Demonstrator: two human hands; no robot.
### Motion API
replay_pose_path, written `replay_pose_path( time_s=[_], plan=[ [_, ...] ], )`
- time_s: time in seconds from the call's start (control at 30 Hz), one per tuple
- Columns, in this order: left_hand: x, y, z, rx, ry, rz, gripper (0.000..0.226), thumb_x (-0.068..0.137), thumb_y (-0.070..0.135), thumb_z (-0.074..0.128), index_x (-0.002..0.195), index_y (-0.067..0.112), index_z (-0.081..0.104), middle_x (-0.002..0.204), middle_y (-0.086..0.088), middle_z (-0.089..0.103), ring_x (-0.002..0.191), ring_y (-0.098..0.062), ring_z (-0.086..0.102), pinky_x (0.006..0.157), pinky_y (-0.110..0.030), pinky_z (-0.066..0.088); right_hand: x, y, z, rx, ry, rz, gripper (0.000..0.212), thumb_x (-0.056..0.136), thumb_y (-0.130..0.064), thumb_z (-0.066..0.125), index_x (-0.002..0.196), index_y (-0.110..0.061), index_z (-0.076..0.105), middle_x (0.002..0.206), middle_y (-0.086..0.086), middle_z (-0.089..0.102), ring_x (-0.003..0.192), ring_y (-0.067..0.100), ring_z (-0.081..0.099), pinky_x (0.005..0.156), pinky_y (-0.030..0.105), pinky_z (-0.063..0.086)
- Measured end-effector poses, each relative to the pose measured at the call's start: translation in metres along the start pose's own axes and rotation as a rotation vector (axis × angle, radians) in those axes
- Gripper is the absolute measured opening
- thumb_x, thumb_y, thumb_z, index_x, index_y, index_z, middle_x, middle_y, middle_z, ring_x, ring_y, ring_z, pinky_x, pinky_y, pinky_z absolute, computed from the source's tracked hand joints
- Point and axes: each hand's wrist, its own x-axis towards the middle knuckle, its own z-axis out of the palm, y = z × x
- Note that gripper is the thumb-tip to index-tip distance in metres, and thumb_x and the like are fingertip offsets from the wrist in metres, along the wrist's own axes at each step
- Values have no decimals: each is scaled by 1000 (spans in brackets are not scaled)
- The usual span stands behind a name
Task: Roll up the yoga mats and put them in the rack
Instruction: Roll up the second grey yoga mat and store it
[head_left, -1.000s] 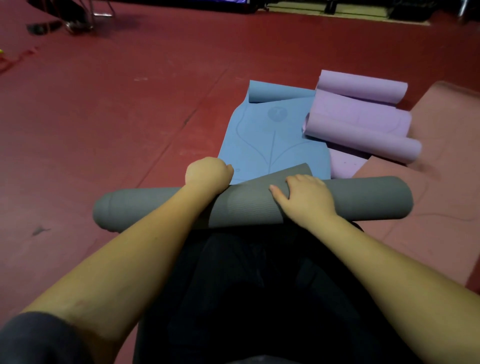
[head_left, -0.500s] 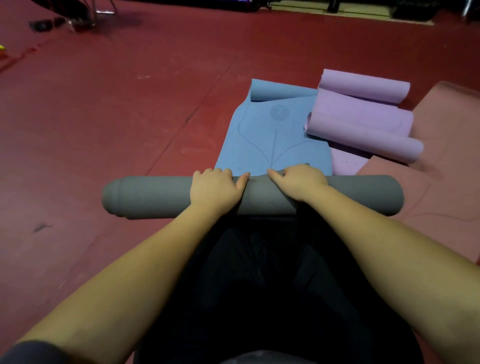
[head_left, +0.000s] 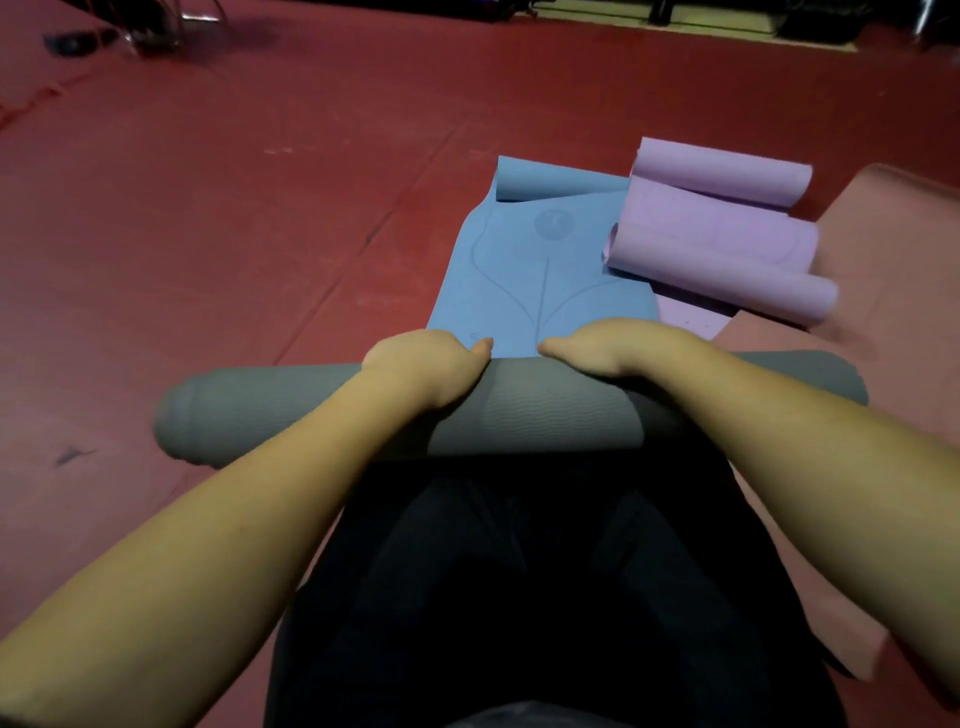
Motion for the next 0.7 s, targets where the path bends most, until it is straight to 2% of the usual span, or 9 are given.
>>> replay_pose_path(
  time_s=[0.1,0.2,0.27,0.3,0.37,0.4,0.53,0.6,0.7],
  plan=[
    [-4,-1,3,-46,-151,-9,69,102,55,19,139,6,52,149,-16,47,132,-33,46,104,-41,35,-6,-5,2,42,-141,-47,60,99,-52,29,141,-15,50,154,12,38,139,26,39,111,39,28],
    [-3,0,6,-84,-198,-19,66,103,52,21,144,7,48,153,-16,42,137,-32,42,109,-41,32,-5,-6,9,62,-154,-45,60,102,-52,30,144,-14,48,156,11,36,141,25,36,111,36,26],
    [2,-1,3,-118,-237,-34,63,104,49,24,147,8,44,156,-15,37,141,-32,38,111,-39,30,-1,-4,12,14,-27,-29,59,101,-55,29,132,-15,58,147,11,47,131,28,45,104,38,35],
    [5,-2,2,-144,-256,-44,62,104,49,27,147,8,44,157,-15,35,142,-32,36,111,-39,29,1,-2,14,-4,95,-34,54,100,-54,29,115,-17,64,135,11,57,117,29,53,91,37,41],
    [11,-4,0,-213,-290,-69,61,103,50,31,148,11,44,158,-12,34,143,-30,34,113,-41,27,-1,1,19,6,347,-62,46,100,-49,31,81,-17,58,106,10,65,89,28,53,69,34,37],
    [14,-5,-1,-242,-312,-71,60,103,49,32,148,12,43,159,-10,33,144,-29,34,114,-41,27,-6,2,22,13,429,-77,45,100,-48,33,75,-16,53,97,8,64,86,28,53,66,33,35],
    [26,-3,-6,-322,-419,-47,48,104,43,36,139,14,54,150,-8,46,134,-27,45,111,-41,33,-26,8,43,15,565,-137,43,100,-50,36,79,-17,54,97,8,61,100,30,53,76,37,41],
    [33,-4,-6,-366,-434,-46,41,102,42,42,126,15,61,139,-7,56,123,-27,54,108,-43,38,-33,10,58,-40,584,-136,56,96,-58,29,93,-14,62,99,8,62,102,32,54,85,39,41],
    [43,-4,-4,-417,-468,-57,35,99,42,50,112,14,68,125,-9,65,110,-27,62,104,-47,44,-33,10,78,-143,621,-131,72,89,-65,15,111,-15,62,104,6,65,103,30,56,93,41,37]
  ],
)
